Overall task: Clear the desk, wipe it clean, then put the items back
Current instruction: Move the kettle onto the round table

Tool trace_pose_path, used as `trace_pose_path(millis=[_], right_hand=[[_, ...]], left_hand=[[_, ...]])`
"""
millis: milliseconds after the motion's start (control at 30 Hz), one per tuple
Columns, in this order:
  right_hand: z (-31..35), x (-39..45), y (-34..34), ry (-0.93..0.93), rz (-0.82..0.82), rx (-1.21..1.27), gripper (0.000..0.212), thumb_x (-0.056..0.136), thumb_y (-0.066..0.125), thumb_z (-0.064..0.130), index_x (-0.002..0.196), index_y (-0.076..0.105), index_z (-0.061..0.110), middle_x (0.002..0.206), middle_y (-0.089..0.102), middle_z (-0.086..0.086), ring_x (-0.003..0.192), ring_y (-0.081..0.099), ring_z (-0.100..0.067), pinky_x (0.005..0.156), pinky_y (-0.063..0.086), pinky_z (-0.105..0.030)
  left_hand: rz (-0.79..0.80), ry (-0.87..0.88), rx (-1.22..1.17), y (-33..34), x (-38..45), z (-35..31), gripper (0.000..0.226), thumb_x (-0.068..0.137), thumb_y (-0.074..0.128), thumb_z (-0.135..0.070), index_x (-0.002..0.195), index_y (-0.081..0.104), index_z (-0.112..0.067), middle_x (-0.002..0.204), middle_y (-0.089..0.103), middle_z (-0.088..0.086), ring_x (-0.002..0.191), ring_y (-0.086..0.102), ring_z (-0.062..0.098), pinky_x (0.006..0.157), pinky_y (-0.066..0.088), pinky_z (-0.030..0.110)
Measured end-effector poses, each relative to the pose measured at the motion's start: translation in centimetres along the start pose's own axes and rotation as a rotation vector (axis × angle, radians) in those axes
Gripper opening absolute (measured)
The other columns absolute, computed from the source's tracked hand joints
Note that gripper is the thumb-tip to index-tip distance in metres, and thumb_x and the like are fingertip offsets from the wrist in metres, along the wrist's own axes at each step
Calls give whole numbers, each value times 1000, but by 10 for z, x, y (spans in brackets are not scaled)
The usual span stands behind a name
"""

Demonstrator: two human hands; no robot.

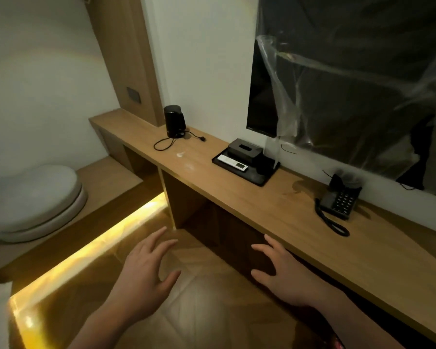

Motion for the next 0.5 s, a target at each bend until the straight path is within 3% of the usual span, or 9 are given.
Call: trace_pose_path(millis=[267, 500], right_hand=[[82, 88, 7, 85, -17, 95, 66, 95, 63, 53, 152, 30, 55, 168, -6, 26, 157, 8, -11, 125, 25, -43], [122, 160, -29, 117, -78, 137, 66, 95, 62, 53, 152, 29, 54, 168, -6, 25, 156, 13, -13, 124, 27, -41]], left_hand=[[121, 55, 22, -55, 104, 93, 68, 88, 56, -72, 148, 29, -56, 167, 3, -24, 155, 11, 8, 128, 20, 39], [108, 119, -4, -94, 212, 119, 66, 89, 60, -68, 147, 31, -56, 166, 6, -26, 154, 12, 9, 126, 22, 42]])
Point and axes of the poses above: each hand's wrist, its own x-axis towards the middle knuckle, its own y-axis out of the palm, z = x × y, the point moved 3 cm from there along x, towards the middle knuckle
